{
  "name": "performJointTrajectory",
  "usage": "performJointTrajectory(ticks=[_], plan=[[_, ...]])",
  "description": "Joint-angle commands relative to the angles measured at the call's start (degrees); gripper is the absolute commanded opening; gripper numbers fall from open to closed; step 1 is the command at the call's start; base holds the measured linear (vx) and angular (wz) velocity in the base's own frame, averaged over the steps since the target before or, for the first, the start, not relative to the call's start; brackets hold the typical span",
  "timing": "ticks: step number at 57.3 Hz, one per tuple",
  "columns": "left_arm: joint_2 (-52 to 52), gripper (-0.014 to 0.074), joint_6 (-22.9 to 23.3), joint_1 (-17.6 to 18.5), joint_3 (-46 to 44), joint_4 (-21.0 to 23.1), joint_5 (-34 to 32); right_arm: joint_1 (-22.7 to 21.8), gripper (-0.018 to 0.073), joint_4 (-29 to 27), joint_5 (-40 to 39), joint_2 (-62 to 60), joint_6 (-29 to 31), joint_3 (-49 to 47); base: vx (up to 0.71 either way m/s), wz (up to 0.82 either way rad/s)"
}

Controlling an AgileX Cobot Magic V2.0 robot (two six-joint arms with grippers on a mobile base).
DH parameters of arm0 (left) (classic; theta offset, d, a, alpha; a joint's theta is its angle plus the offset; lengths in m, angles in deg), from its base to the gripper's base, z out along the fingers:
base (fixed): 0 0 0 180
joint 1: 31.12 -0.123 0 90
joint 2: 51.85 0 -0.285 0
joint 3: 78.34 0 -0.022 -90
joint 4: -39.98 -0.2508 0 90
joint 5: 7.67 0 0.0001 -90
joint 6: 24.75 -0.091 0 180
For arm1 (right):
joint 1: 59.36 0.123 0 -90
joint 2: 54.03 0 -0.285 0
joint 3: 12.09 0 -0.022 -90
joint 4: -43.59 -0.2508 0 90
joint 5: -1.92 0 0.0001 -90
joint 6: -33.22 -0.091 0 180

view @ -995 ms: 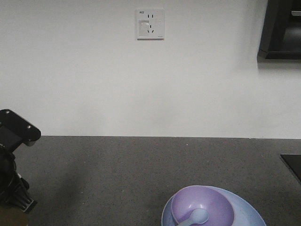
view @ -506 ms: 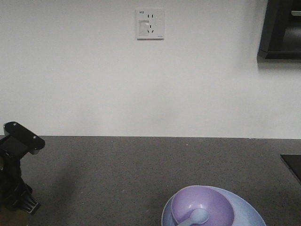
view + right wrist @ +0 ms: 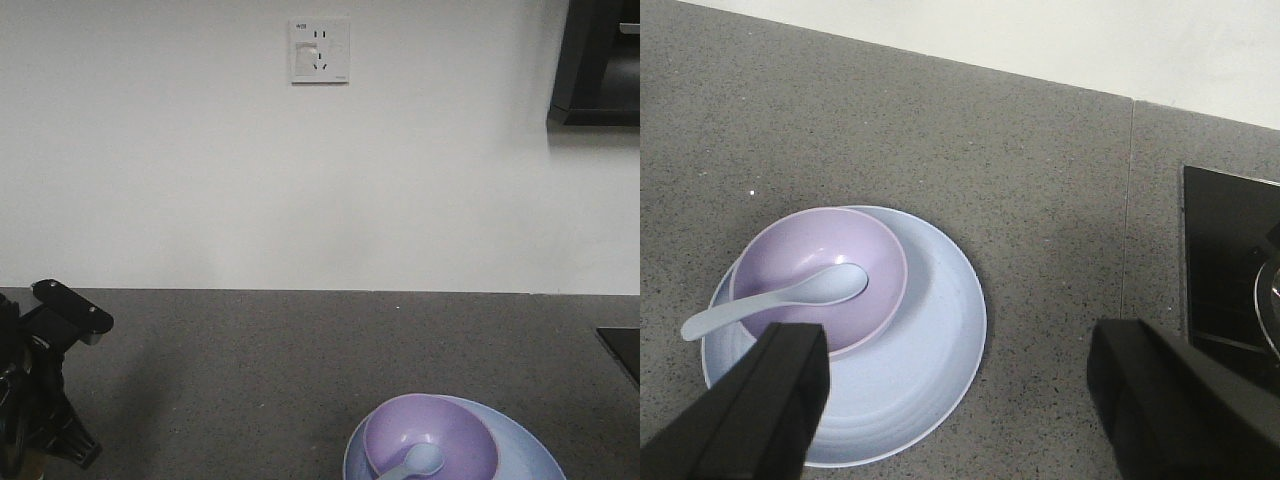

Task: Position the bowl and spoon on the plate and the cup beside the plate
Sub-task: 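Grasp the brown paper cup rim with the left gripper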

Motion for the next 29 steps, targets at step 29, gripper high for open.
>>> performJointTrajectory(ticks=[29], plan=[[-7.8, -0.0001, -6.8, 5.3, -20.6, 16.0, 4.1, -0.1, 0.0581, 0.3, -3.3, -0.3, 0.1, -1.6, 0.00, 0.00]])
